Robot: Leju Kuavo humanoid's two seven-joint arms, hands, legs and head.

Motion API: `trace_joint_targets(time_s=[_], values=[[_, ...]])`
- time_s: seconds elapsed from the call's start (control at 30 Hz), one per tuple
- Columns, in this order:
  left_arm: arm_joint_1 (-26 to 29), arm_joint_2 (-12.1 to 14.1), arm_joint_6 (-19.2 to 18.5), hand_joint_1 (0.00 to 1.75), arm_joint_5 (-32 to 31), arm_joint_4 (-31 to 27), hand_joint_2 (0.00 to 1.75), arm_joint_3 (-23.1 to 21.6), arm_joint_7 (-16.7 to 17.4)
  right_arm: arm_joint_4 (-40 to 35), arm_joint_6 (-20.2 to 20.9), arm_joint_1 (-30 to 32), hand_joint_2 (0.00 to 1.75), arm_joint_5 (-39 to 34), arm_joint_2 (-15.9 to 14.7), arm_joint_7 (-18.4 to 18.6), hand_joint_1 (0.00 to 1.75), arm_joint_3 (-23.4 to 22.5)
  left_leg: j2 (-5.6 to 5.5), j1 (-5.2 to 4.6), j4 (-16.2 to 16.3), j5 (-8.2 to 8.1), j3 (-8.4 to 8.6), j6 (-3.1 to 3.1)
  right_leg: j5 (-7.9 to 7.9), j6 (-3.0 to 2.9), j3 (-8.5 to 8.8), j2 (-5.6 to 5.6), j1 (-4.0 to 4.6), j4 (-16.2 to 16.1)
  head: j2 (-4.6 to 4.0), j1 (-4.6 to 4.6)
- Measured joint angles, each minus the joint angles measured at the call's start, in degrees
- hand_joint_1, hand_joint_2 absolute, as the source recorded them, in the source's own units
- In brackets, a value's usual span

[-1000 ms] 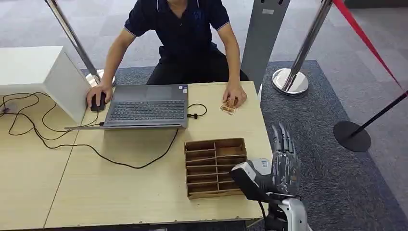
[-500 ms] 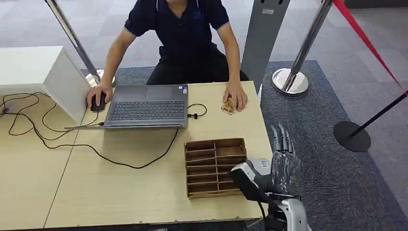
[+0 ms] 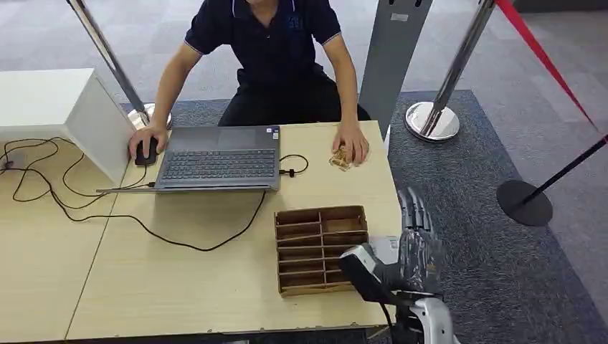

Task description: Pass the card to the sensor for recognition and then transmit it.

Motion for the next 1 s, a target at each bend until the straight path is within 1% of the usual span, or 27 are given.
trace_joint_targets(time_s=[0.13, 0.3, 0.4, 0.57, 0.9, 0.97, 1.0], values=[[0.0, 0.0, 0.0, 0.00, 0.0, 0.0, 1.75, 0.0, 0.0, 0.4, 0.0, -0.1, 1.75, 0.1, 0.0, 0.0, 0.00, 0.2, 0.00, 0.00, 0.0, 0.00, 0.00, 0.00, 0.00, 0.00, 0.00, 0.00, 0.00, 0.0, 0.00, 0.00], [0.0, 0.0, 0.0, 0.00, 0.0, 0.0, 1.75, 0.0, 0.0, 1.1, 0.0, -1.0, 1.75, -0.4, 0.1, -1.0, 0.00, 1.6, 0.00, 0.00, 0.0, 0.00, 0.00, 0.00, 0.00, 0.00, 0.01, 0.00, 0.00, 0.0, 0.00, 0.00], [0.0, 0.0, 0.0, 0.00, 0.0, 0.0, 1.75, 0.0, 0.0, 1.9, 0.0, -2.0, 1.75, 0.5, 0.3, -1.1, 0.00, 2.8, 0.00, 0.00, 0.0, 0.00, 0.00, 0.00, 0.00, 0.00, 0.01, 0.00, 0.00, 0.0, 0.00, 0.00], [-0.1, 0.0, 0.0, 0.00, 0.0, 0.0, 1.75, 0.0, -0.2, 4.0, 0.0, -4.5, 1.75, 5.0, 0.1, 2.5, 0.00, 6.1, 0.00, 0.00, 0.0, 0.01, 0.00, 0.00, 0.00, 0.00, 0.00, 0.00, 0.00, 0.0, -0.02, 0.00], [-0.1, 0.0, 0.0, 0.00, 0.0, 0.0, 1.75, 0.0, -0.2, 4.0, 0.0, -4.5, 1.75, 5.0, 0.1, 2.5, 0.00, 6.1, 0.00, 0.00, 0.0, 0.01, 0.00, 0.00, 0.00, 0.00, 0.00, 0.00, 0.00, 0.0, -0.02, 0.00], [-0.1, 0.0, 0.0, 0.00, 0.0, 0.0, 1.75, 0.0, -0.2, 4.3, 0.0, -4.9, 1.75, 5.8, -0.1, 3.3, 0.00, 6.6, 0.00, 0.00, 0.0, 0.01, 0.00, 0.00, 0.00, 0.00, 0.00, 0.00, 0.00, 0.0, 0.00, 0.00], [-0.1, 0.0, 0.0, 0.00, 0.0, 0.0, 1.75, 0.0, -0.3, 4.5, 0.1, -5.3, 1.75, 7.0, -0.2, 4.3, 0.00, 7.2, 0.00, 0.00, 0.0, 0.01, 0.00, 0.00, 0.00, 0.00, 0.00, 0.00, 0.00, 0.0, 0.00, -0.02]])
